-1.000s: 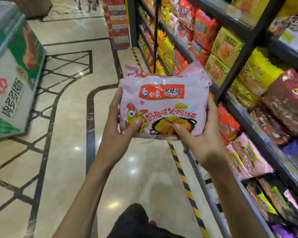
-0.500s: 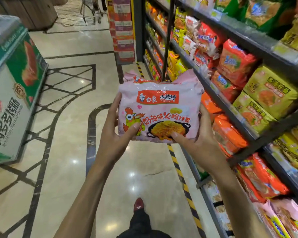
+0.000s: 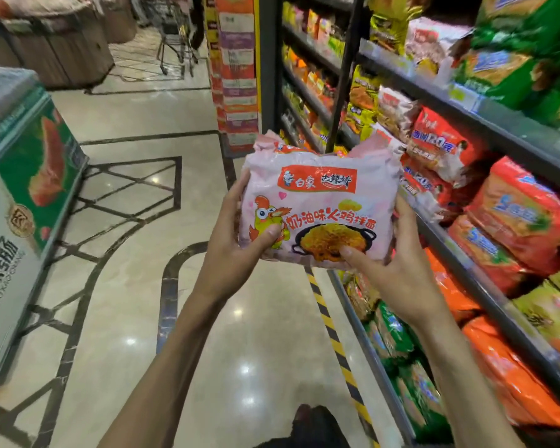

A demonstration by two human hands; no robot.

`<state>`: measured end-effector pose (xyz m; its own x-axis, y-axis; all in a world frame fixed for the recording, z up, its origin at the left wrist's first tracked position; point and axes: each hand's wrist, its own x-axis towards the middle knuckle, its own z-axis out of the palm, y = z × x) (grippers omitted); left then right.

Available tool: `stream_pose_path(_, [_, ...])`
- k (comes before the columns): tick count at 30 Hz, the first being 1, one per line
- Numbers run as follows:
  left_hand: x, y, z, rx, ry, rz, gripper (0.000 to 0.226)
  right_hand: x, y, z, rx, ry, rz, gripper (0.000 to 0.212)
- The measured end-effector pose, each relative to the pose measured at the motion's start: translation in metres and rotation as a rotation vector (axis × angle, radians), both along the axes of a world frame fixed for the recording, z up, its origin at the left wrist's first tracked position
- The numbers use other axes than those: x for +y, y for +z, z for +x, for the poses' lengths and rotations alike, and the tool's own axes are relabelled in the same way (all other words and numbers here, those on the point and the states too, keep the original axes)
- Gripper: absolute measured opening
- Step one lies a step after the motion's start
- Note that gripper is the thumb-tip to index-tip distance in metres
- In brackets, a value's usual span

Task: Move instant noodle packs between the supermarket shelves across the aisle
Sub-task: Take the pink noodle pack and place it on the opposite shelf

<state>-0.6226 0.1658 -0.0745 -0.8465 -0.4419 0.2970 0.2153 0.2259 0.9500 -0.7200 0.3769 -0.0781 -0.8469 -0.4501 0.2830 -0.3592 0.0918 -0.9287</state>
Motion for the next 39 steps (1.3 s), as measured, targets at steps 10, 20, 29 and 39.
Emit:
stream_pose_path(10, [-0.104,0.002,-0.185,0.041,-0.038,-0.009,0.080,-0.097,0.011,-0.173,0.039,-0.061,0.026,0.100])
stream_pose_path(20, [-0.167,0.026,-0.355,0.090,-0.195,-0.028,0.083,-0.142,0.043,-0.304,0.083,-0.232,0.028,0.096])
stream_pose_path(29, [-0.183,0.047,-0.490,0.195,-0.437,-0.099,0.088,-0.144,0.066,-0.377,0.198,-0.462,0.038,0.097])
stream_pose_path(39, [-0.186,0.089,-0.658,0.358,-0.795,-0.137,0.096,-0.156,0.116,-0.464,0.380,-0.818,0.119,0.100])
